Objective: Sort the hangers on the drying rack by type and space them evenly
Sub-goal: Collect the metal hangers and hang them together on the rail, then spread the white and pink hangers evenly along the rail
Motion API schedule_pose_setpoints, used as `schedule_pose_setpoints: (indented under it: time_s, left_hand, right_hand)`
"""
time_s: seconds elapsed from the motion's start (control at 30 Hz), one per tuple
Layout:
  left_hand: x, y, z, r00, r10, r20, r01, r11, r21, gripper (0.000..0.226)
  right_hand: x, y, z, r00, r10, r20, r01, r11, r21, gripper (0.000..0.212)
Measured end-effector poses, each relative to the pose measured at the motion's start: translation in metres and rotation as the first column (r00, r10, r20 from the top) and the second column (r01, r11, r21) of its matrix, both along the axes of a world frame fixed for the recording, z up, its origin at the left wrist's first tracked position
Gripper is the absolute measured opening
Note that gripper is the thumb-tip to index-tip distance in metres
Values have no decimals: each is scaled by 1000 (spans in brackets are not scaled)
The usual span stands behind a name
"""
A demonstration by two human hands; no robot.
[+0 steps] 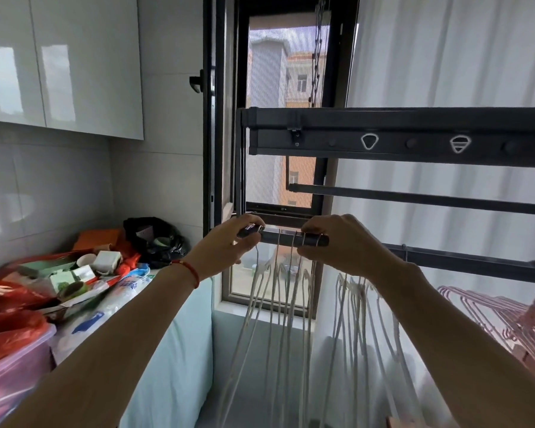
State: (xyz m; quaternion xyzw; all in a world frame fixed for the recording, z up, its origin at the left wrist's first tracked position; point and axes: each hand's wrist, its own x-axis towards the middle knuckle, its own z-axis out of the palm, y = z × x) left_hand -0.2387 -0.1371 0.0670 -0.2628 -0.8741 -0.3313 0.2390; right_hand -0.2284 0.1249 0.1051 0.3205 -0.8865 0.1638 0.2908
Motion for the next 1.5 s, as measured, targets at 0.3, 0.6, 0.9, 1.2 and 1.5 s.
schedule_pose_setpoints:
  time_s: [0.3, 0.6, 0.9, 1.2, 1.5]
  left_hand:
    - [4, -3, 2, 1000, 20, 19, -20, 1000, 17, 31]
    - [5, -8, 3, 998, 21, 59, -23, 999, 33, 28]
    - [6, -6, 4, 998, 12, 62, -14, 999, 36, 29]
    - [0, -7, 2, 1000, 7, 3, -7, 1000, 5, 29]
    - [1, -3, 1, 999, -22, -28, 22, 1000, -2, 30]
  right_hand:
    - [3, -21, 1, 993, -43, -109, 55, 993, 106, 59]
    - [0, -18, -1, 999, -37, -38, 39, 998, 51, 45]
    - [-2, -16, -3, 998, -27, -55, 30, 998, 48, 56]
    - [1, -6, 2, 996, -71, -54, 76, 992, 105, 48]
    - [5, 7, 2, 995, -92, -23, 94, 991, 98, 47]
